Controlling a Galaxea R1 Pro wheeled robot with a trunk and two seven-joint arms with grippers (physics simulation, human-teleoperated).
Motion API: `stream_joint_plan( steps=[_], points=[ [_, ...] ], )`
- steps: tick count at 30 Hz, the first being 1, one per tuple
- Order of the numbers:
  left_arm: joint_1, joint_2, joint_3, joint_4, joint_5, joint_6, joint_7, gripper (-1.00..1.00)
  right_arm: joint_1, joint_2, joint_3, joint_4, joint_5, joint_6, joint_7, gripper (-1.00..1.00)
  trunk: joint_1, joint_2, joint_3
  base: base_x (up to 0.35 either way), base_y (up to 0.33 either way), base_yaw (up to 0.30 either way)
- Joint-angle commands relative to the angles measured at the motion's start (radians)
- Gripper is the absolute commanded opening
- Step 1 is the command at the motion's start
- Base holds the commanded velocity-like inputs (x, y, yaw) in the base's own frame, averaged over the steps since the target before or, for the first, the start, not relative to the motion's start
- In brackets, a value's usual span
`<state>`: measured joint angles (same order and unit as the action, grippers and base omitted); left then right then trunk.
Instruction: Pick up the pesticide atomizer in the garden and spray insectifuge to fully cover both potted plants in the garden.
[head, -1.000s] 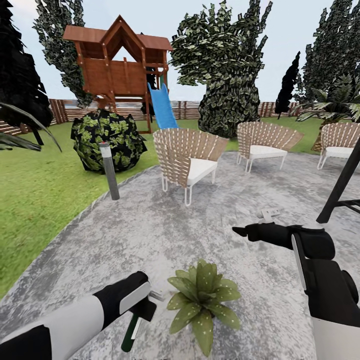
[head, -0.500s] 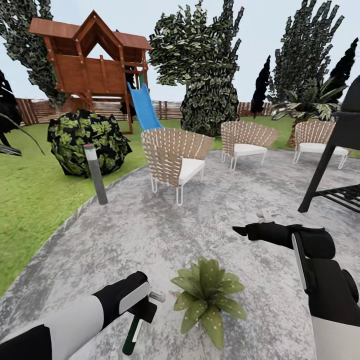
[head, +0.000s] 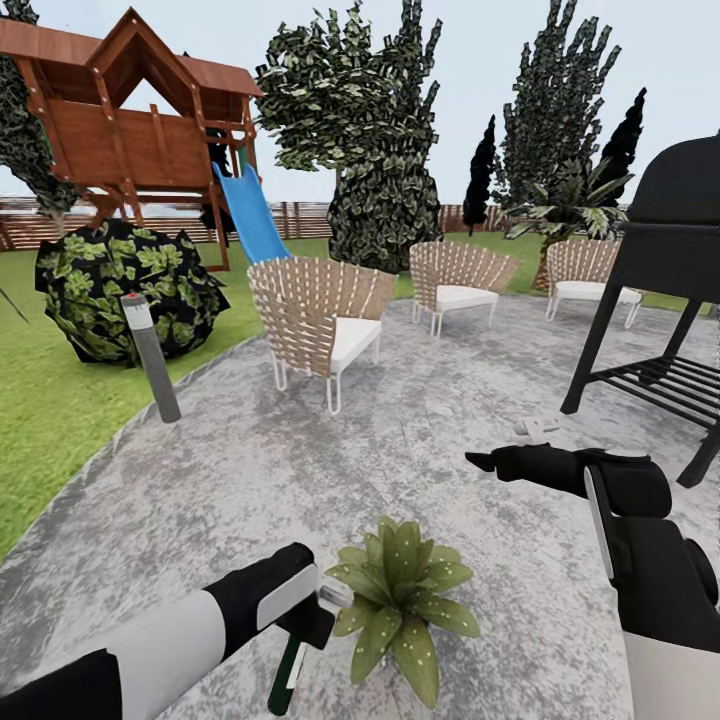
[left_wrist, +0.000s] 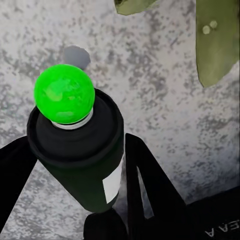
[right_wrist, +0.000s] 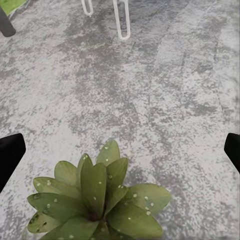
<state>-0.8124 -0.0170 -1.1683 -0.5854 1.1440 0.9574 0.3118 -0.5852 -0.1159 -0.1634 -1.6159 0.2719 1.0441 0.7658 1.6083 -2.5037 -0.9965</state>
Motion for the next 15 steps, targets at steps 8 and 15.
stream_joint_plan(
  steps=[8, 15],
  points=[
    [-0.100, -0.117, -0.001, 0.104, 0.013, 0.090, -0.031, -1.00, -0.004, -0.001, -0.001, -0.001, 0.010, 0.003, 0.011, 1.00, 0.000, 0.000, -0.001, 0.000, 0.000, -0.005],
    [-0.145, -0.131, -0.001, 0.142, 0.014, 0.090, -0.133, -1.00, -0.004, -0.001, -0.001, -0.001, 0.010, 0.003, 0.011, 1.00, 0.000, 0.000, -0.001, 0.000, 0.000, 0.000]
  ],
)
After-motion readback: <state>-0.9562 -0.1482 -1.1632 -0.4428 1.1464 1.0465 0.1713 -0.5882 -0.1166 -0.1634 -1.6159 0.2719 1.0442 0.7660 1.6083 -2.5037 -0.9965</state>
